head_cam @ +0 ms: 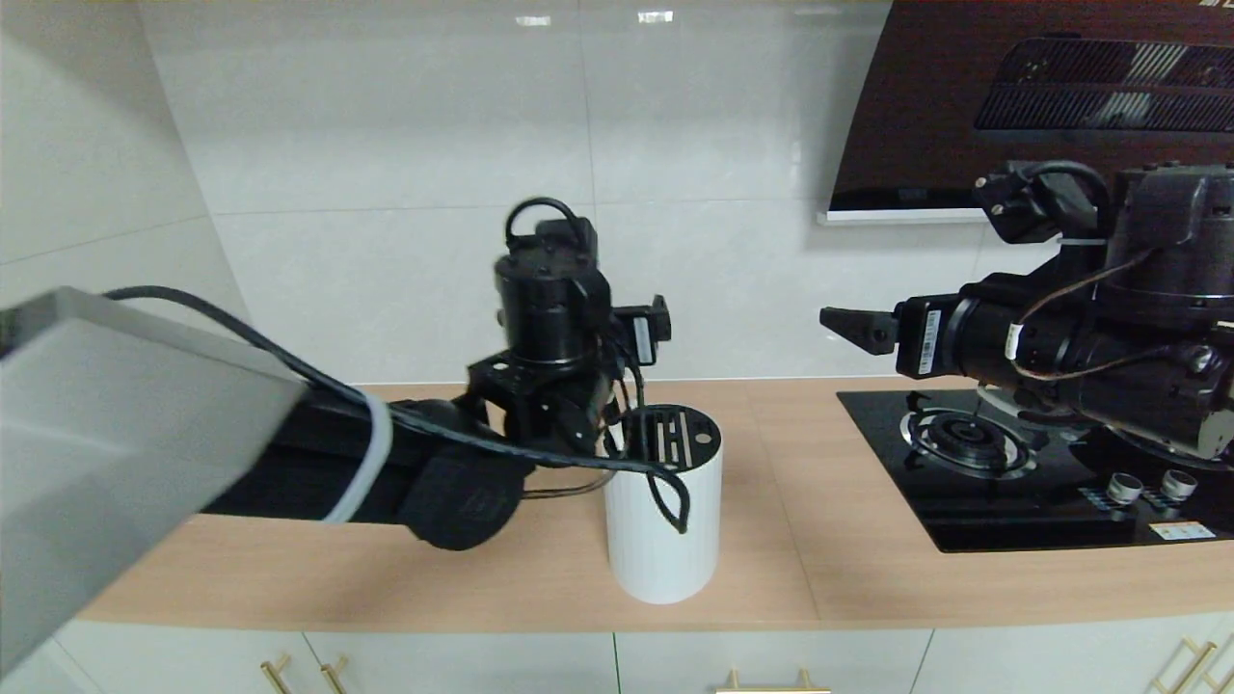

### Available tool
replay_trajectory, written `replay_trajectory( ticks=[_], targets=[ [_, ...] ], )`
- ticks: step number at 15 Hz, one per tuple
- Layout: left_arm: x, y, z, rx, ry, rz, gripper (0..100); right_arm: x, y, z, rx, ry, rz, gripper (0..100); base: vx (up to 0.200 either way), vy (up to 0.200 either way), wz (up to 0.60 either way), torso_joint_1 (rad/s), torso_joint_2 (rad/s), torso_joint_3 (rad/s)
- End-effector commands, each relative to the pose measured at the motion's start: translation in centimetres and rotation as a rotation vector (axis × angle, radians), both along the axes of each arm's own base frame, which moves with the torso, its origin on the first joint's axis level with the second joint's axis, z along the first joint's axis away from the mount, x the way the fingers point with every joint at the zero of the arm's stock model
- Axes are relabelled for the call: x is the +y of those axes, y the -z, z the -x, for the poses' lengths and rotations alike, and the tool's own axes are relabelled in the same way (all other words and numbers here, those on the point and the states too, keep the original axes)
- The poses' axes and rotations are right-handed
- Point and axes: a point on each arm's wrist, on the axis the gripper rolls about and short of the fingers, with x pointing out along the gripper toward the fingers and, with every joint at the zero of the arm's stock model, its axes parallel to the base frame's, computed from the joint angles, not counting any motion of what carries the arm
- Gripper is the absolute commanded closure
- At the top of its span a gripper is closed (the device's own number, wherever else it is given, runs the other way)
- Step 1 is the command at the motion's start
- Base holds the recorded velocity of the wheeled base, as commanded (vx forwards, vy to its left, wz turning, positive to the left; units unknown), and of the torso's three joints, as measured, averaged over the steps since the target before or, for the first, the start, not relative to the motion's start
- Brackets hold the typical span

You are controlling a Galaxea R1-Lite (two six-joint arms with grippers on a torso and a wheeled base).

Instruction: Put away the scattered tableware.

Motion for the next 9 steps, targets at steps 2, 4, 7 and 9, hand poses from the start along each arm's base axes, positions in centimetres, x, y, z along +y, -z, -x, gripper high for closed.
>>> replay_trajectory(
  ticks=[2,4,7,9],
  targets=[
    [9.2,-9.0,7.4,-0.182,0.023,0.102,0,-1.8,-2.4,1.3,-0.073,0.038,-0.046,0,0.000,0.000,0.00,0.000,0.00,0.000],
    [12.1,-9.0,9.8,-0.183,-0.024,0.057,0,-4.3,-3.2,2.5,-0.108,0.107,-0.060,0,0.000,0.000,0.00,0.000,0.00,0.000],
    [15.9,-8.0,13.8,-0.180,-0.087,0.045,0,-7.0,-2.6,8.0,-0.145,0.131,-0.069,0,0.000,0.000,0.00,0.000,0.00,0.000],
    [18.2,-7.3,16.8,-0.184,-0.135,0.037,0,-9.0,-1.9,12.2,-0.192,0.157,-0.090,0,0.000,0.000,0.00,0.000,0.00,0.000]
  ],
)
